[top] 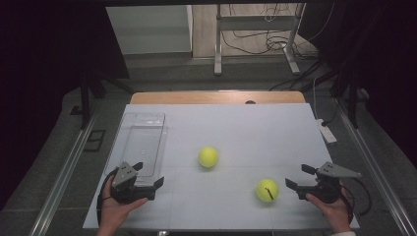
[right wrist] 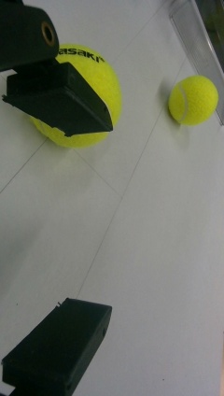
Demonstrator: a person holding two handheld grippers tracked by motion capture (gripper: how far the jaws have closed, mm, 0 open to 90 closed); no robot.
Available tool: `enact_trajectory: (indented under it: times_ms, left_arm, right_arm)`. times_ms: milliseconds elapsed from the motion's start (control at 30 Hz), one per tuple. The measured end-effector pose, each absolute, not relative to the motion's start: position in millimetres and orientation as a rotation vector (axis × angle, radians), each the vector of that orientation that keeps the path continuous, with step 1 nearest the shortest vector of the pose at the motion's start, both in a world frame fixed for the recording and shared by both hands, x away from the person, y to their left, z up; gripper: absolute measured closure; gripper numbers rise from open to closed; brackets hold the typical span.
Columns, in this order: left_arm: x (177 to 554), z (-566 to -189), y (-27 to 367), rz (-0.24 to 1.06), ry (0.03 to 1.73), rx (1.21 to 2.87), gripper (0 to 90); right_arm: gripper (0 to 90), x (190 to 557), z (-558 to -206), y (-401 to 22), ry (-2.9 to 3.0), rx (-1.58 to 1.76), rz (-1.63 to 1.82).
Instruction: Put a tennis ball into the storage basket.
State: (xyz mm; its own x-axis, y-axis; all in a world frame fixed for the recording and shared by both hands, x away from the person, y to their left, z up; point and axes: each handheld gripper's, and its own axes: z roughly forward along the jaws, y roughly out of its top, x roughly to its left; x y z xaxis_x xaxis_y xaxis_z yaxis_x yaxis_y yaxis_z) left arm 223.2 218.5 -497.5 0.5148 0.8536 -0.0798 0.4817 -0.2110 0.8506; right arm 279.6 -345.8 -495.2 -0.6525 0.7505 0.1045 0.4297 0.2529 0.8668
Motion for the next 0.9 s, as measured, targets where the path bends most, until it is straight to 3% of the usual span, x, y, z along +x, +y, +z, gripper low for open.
enact_trajectory:
  times_ms: [900]
  left_arm:
    - [216.7, -487.3, 218.7, 0.525, 1.135, 1.839, 7.9]
  right_arm:
    - [11.3, 289.0, -501.1, -342.6, 2.224, 1.076, 1.369]
